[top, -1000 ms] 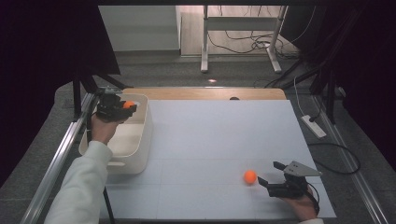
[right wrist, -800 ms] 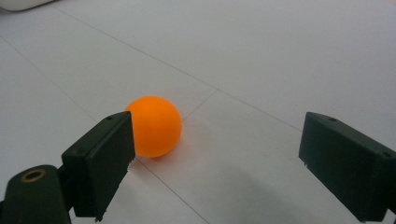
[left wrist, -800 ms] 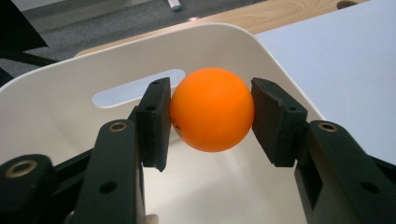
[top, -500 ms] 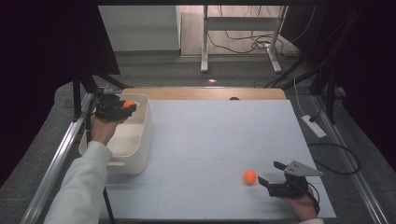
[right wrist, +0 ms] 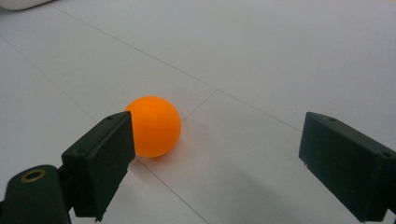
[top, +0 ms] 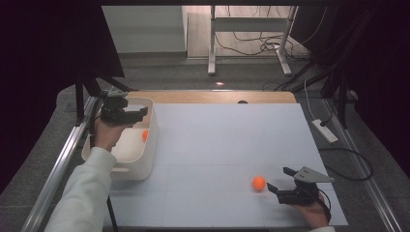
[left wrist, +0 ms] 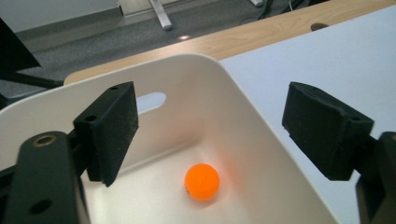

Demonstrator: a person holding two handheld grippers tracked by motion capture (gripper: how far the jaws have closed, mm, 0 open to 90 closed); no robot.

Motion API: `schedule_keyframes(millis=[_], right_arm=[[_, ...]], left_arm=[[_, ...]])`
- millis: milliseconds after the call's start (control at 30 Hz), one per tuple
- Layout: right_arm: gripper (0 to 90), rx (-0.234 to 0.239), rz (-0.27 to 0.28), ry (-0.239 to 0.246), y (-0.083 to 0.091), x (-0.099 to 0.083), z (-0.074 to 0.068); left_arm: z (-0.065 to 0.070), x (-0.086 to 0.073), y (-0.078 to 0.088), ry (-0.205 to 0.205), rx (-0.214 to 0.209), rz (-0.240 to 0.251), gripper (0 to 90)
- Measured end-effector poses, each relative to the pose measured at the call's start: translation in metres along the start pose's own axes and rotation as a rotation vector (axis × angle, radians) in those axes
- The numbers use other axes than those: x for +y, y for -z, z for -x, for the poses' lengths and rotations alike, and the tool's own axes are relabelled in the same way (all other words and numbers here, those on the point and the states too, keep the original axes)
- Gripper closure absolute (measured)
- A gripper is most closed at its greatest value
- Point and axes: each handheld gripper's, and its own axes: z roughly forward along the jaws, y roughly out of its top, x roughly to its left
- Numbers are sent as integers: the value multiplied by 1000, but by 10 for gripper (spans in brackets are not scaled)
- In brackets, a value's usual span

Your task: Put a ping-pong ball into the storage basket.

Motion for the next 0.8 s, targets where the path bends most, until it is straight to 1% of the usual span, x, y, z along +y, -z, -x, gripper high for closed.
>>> schedule_keyframes(millis=[67,100,267,367,567,600,667,800], right_arm=[[102,3,-1,0,0,0,0],[102,3,-1,0,0,0,0],[102,5,1,-3,0,0,0],[102,4,2,-4,0,0,0],[102,1,7,-11,0,1,1],[102,1,8,-12,0,1,1],[102,1,9,-17,0,1,1],[102,7,18,-19,0,2,-1]], left_arm=[[1,0,2,-5,-19,12,179],[1,0,2,-5,-19,12,178],[4,1,8,-14,-66,59,176],[9,2,12,-31,-91,81,176],[19,2,21,-48,-128,115,178],[21,2,22,-48,-137,121,179],[23,2,25,-32,-164,131,180],[28,1,31,-17,-200,145,182]])
